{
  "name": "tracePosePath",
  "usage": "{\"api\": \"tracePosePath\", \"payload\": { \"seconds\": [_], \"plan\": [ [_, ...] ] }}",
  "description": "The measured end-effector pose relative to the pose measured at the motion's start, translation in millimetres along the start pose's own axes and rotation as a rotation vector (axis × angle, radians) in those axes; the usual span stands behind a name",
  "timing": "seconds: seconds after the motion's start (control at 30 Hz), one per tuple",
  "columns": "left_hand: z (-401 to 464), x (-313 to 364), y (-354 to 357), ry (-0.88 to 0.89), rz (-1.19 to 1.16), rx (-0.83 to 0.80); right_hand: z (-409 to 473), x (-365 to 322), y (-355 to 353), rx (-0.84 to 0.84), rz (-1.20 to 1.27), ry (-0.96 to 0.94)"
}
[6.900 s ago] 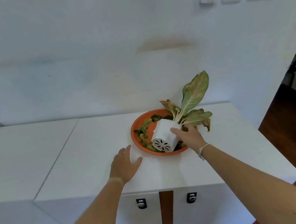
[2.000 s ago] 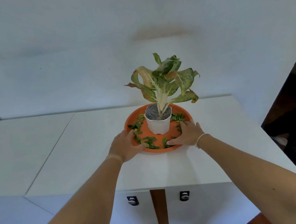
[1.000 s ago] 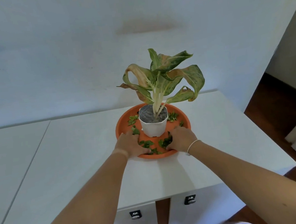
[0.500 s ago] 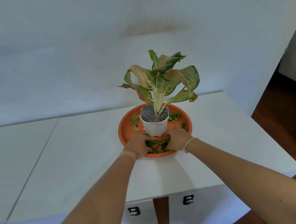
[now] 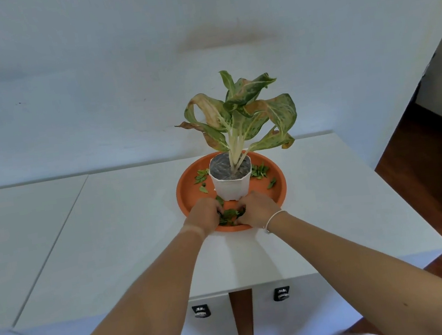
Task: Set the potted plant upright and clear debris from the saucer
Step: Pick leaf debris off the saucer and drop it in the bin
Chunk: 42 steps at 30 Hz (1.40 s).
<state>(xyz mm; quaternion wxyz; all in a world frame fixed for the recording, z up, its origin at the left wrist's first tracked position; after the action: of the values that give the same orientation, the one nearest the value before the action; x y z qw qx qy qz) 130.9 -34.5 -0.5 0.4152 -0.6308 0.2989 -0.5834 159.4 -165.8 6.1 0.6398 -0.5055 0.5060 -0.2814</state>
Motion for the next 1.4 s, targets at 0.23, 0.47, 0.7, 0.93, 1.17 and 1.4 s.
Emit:
{"api": "tracePosePath", "payload": {
  "seconds": [0.23,0.47,0.7,0.93,1.17,1.4],
  "plan": [
    [5,-7,-14,-0.106,-0.151,0.028,5,-8,9,0.07,-0.041,0.007],
    [6,-4,-14,-0.015,-0.054,-0.047,3,-12,14,0.063,0.022,0.031],
    [6,-3,-7,-0.014,0.045,-0.134,6,1,5,0.018,0.133,0.135],
    [10,0,1,-0.002,0.093,-0.149,8,21,-14,0.012,0.473,0.323],
    [12,-7,3,-0.021,-0.022,-0.023,4,30,-16,-0.052,1.289,0.69],
    [11,-6,2,-0.041,-0.083,0.007,0,31,-25,-0.076,1.62,0.799]
  ]
}}
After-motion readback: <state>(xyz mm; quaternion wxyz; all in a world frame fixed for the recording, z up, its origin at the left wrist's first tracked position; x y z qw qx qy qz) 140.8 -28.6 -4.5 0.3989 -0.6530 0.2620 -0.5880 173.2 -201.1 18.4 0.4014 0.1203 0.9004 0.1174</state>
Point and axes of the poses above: each hand's wrist, its own z-axis towards the middle knuckle, its own y-axis out of the palm, x = y × z, the point moved 3 cm from there along z, towards the middle knuckle, and after that the axes turned 12 degrees about x, right-handed, at the moved point
